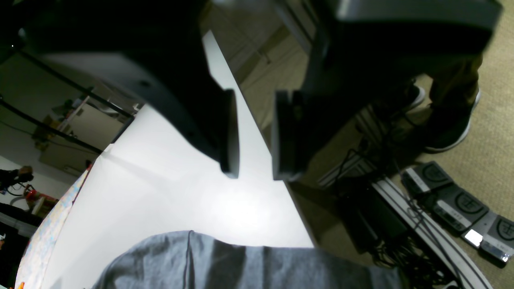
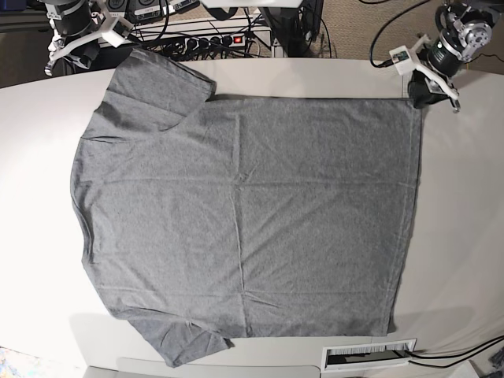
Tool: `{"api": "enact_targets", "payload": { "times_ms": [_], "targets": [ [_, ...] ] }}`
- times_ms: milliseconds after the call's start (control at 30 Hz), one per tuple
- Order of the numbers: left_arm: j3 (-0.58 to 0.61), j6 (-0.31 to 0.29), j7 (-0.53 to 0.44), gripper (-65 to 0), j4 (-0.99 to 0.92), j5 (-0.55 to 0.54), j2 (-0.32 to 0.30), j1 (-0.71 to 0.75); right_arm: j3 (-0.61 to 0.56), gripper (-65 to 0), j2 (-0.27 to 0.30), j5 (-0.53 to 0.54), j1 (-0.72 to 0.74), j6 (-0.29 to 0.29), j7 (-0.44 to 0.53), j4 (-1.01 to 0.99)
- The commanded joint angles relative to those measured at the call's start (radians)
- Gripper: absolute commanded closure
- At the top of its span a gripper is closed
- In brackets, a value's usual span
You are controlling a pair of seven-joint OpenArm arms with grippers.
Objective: Fold the T-shirt properly
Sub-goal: 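Reach the left gripper down and pinch the grey shirt's hem corner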
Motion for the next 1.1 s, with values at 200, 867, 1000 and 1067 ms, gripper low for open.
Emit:
{"api": "enact_targets", "payload": {
  "times_ms": [200,867,1000,1067],
  "targets": [
    [0.016,-0.124,-0.028,-19.4,-0.042,-0.056,-0.027,-0.053,0.008,-15.6,0.008,-0.017,-0.010,-0.010,-0.002,0.017],
    [0.192,-0.087,0.171,-21.8,0.122,0.049,-0.156,-0.022,0.008,-15.6,0.008,-0.075,-0.010,-0.013,-0.023,0.017],
    [0.192,-0.145,0.167,-21.8,0.117,-0.023,-0.157,-0.060,0.008,-15.6,0.008,-0.076,-0.010,-0.013,-0.023,0.017],
    [0.192,-0.154,0.167,-21.8,0.110,-0.049,-0.157,-0.087,0.008,-15.6,0.008,-0.076,-0.010,-0.013,-0.024,0.017]
  ]
}}
